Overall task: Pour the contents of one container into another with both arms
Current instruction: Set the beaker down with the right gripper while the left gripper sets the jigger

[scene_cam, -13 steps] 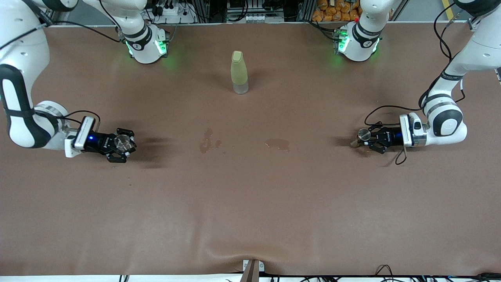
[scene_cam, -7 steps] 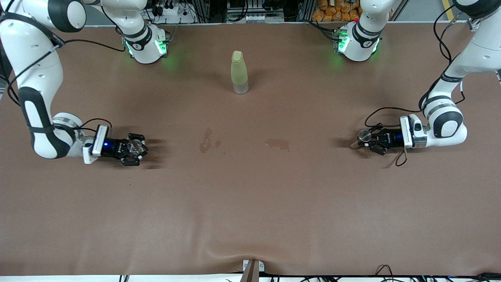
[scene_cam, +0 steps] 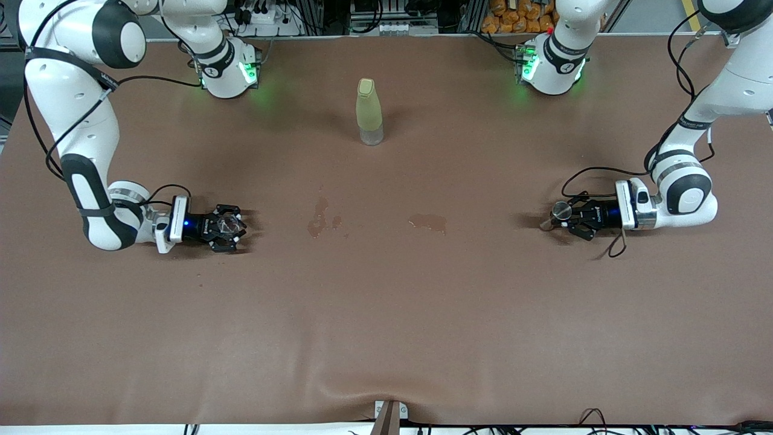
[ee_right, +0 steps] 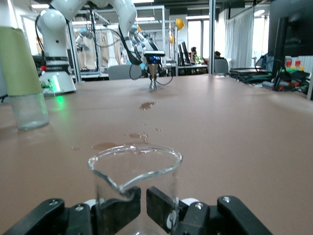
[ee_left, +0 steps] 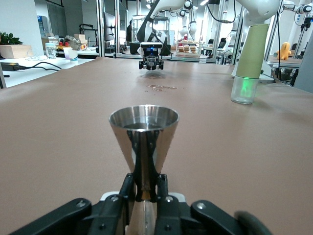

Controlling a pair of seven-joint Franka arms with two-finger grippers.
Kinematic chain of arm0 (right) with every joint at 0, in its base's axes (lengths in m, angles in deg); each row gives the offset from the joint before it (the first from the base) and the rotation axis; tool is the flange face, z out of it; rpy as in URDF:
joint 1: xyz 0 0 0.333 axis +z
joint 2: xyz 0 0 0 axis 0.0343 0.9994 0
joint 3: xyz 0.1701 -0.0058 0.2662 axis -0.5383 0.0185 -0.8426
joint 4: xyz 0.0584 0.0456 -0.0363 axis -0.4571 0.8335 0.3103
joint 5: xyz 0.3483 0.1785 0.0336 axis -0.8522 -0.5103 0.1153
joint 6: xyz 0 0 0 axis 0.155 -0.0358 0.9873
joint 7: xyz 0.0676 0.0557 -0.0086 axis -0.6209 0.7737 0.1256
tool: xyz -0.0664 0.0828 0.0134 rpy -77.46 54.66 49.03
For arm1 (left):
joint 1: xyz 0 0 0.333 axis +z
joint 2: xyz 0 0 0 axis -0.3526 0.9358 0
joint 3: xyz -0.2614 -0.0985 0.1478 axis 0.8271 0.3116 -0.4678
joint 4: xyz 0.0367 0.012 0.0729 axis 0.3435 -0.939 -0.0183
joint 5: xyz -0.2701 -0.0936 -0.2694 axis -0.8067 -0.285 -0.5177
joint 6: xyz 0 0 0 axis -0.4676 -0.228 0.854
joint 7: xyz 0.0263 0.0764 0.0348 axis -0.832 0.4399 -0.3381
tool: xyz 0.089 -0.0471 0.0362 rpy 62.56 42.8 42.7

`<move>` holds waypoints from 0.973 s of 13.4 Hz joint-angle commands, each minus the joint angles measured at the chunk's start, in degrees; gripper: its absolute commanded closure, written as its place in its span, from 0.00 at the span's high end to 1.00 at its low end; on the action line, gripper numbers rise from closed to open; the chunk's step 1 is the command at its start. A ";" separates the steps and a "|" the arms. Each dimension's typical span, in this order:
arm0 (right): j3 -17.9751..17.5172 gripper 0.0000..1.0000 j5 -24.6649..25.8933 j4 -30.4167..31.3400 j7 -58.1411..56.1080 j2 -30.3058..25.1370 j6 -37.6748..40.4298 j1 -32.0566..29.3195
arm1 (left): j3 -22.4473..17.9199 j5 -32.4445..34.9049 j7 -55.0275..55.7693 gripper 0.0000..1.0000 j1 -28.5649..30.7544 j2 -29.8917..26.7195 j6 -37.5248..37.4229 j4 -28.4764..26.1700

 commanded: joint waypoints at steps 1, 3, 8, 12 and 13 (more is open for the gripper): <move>0.18 0.00 0.83 -0.86 -4.90 0.71 -0.93 0.12 | 0.35 1.08 -0.54 0.32 0.76 0.69 -1.61 1.02; 0.18 0.00 0.83 -0.86 -4.90 0.71 -2.94 0.12 | 0.35 1.08 -0.54 0.47 0.76 0.69 -1.52 1.02; 0.18 0.00 0.92 -0.86 -4.72 1.15 -6.03 0.12 | 0.35 2.83 0.24 1.00 0.76 0.35 -1.52 1.64; 0.18 0.35 0.92 -0.77 -3.76 1.15 -5.94 0.12 | -1.05 8.27 3.75 1.00 2.25 -2.02 -1.52 3.13; 0.18 0.60 0.83 -0.77 -2.88 1.07 -5.94 0.12 | -1.40 10.20 5.68 1.00 2.61 -3.07 -1.52 3.65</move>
